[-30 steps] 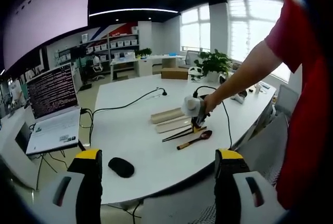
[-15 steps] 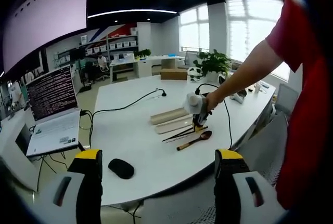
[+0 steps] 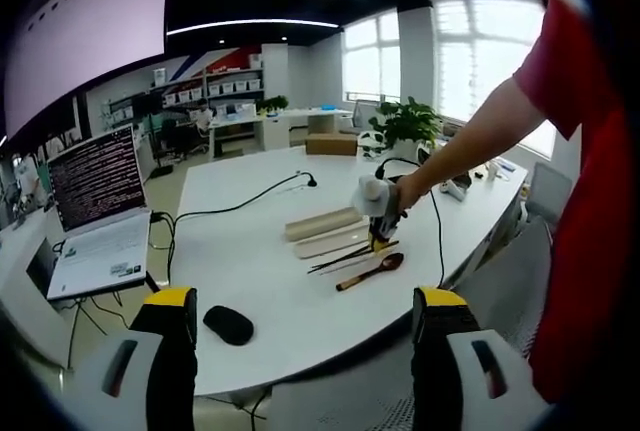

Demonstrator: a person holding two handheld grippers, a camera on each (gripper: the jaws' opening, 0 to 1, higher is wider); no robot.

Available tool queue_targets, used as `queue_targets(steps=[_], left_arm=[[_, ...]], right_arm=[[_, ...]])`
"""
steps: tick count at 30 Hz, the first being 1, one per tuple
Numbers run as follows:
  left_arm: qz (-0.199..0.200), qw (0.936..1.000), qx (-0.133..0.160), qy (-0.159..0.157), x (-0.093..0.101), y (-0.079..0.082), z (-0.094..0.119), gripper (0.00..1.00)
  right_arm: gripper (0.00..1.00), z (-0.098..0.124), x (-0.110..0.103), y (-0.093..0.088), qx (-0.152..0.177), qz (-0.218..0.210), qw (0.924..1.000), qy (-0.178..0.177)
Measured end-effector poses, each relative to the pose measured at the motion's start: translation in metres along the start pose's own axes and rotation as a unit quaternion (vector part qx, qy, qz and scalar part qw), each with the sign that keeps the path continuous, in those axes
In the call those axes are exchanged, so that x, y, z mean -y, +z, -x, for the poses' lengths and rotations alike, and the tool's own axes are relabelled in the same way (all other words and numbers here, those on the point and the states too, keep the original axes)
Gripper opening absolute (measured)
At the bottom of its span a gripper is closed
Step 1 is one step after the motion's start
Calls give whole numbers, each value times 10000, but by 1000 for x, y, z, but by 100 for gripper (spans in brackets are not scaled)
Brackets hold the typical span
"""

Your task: Arrange the utensils inside the cutlery case until each visible utensil rests in its matching compartment.

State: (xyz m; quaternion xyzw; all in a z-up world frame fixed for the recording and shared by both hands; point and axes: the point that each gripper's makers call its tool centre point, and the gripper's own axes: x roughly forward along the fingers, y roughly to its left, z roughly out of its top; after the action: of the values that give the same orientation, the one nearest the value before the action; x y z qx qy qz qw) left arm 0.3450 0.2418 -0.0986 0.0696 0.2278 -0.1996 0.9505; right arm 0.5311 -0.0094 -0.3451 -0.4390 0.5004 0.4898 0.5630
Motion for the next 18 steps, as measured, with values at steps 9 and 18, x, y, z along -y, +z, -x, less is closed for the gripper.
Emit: queue_targets(steps=[9,18], left_arm=[[13,10000,44,21,-5,1,1,91],[34,10000,68,34,-6,2,2,91]], right_arm=[[0,-1,-5,-6,4,-82,10000,0],[0,3,4,-8,93,-77,9999,-54]])
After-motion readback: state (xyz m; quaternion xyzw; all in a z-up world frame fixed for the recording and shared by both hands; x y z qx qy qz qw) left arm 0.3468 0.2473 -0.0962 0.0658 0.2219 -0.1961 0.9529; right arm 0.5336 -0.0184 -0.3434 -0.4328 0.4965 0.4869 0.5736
